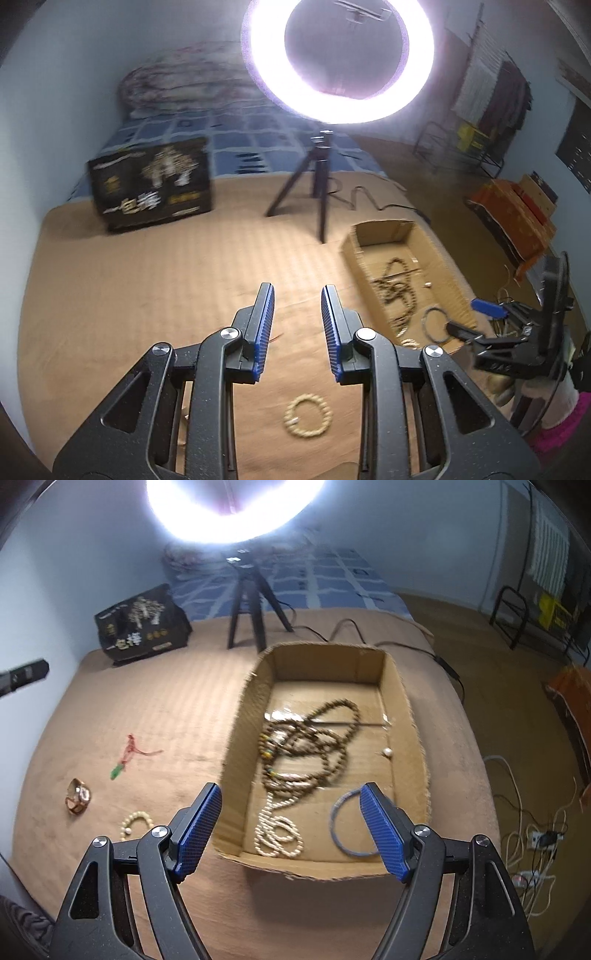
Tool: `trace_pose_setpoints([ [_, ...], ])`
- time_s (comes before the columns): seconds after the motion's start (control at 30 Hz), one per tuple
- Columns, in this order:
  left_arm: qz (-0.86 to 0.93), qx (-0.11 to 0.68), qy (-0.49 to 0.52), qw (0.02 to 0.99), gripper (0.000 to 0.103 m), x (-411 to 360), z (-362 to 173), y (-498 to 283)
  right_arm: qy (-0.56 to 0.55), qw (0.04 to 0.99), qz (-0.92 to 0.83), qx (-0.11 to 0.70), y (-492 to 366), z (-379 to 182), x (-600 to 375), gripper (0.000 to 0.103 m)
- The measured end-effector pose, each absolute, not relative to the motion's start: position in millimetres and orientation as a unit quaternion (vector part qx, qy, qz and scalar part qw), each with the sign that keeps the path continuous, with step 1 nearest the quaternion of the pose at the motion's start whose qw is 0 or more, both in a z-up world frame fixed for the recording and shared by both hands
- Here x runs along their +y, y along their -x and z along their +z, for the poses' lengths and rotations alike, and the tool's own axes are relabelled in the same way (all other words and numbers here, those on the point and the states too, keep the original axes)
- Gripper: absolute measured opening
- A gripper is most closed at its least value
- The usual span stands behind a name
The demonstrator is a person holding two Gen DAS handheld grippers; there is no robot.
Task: Organize jewelry
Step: 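Open both grippers to drop the mala and bangle into the box, then close the left gripper on the brown leather watch while the right gripper grasps the pale bead bracelet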
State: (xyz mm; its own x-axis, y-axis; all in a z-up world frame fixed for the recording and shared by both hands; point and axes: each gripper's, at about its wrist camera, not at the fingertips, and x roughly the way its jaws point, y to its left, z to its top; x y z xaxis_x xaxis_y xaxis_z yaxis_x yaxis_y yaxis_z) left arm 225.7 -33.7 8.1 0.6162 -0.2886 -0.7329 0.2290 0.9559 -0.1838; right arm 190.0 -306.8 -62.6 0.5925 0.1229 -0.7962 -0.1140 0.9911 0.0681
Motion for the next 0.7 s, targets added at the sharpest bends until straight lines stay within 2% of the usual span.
trace_pose_setpoints([
  [0.07, -0.131, 0.419, 0.045, 0.897, 0.037, -14.1, 0.0, -221.3, 0.001, 0.896, 0.074, 0.437, -188.6, -59.8, -297.3, 0.077],
  [0.3, -0.093, 0.445, 0.072, 0.888, 0.037, 41.0, -32.4, -202.2, 0.008, 0.897, 0.120, 0.425, -183.9, -53.2, -259.8, 0.077],
  [0.53, -0.068, 0.478, 0.084, 0.872, 0.037, 77.6, -63.2, -187.7, 0.015, 0.867, 0.164, 0.471, -183.5, -69.0, -220.9, 0.077],
  [0.7, -0.055, 0.513, 0.102, 0.850, 0.037, 98.8, -93.5, -182.7, -0.021, 0.844, 0.179, 0.506, -185.4, -86.5, -209.5, 0.077],
])
